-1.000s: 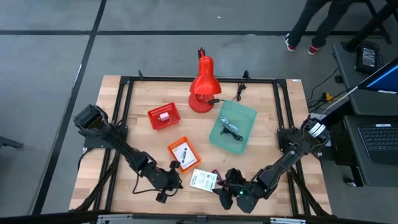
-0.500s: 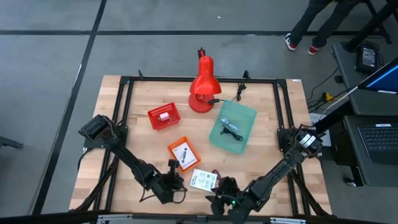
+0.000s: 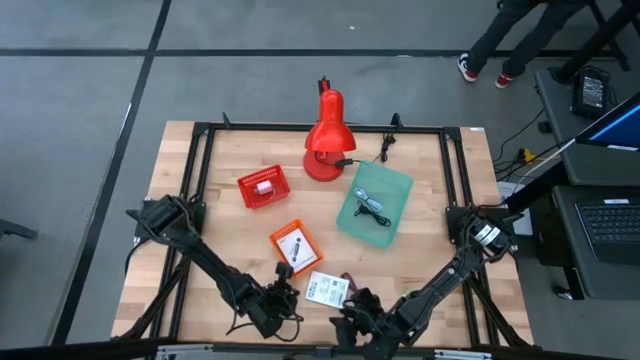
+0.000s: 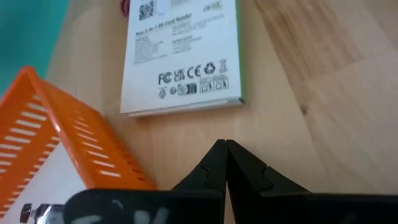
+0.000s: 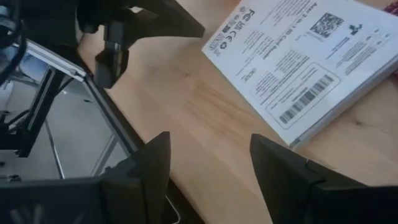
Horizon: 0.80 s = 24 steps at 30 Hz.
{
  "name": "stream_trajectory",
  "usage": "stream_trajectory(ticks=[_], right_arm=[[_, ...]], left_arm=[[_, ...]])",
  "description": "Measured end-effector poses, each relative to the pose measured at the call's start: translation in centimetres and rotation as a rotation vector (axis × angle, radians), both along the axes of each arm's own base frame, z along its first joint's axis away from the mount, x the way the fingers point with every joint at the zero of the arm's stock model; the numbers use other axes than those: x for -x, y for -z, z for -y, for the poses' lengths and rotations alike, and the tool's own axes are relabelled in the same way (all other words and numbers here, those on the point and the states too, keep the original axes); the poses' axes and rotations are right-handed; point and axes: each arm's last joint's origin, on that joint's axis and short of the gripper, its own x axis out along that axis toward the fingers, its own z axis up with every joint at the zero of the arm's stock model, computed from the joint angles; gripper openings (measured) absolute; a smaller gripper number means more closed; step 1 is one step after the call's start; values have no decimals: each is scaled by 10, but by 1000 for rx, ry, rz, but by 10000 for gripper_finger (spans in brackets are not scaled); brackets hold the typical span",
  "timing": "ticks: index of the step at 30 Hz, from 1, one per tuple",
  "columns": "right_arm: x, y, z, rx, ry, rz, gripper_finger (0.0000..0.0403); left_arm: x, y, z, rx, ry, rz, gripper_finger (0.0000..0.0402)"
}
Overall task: Pick and place items into bin
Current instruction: Put the white card reader box into the orange bin
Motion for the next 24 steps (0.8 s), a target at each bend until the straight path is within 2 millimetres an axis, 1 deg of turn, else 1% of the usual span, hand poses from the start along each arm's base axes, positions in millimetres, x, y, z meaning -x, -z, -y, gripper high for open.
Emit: stream_trajectory(ticks=[4,8,16,24], right_arm=[[0,0,0,2,5,1,200],[0,2,5,14,30,-27,200],[2,6,7,-72,59,-93,200],[3,7,9,-82,46,-138,200]], left_arm=[[-1,-1,0,-22,26,5,2],[-5,-4,-1,-38,60,19,2],[-14,-4,-10,-46,69,6,2],[-17,-3,-14,-30,81,-12,2]])
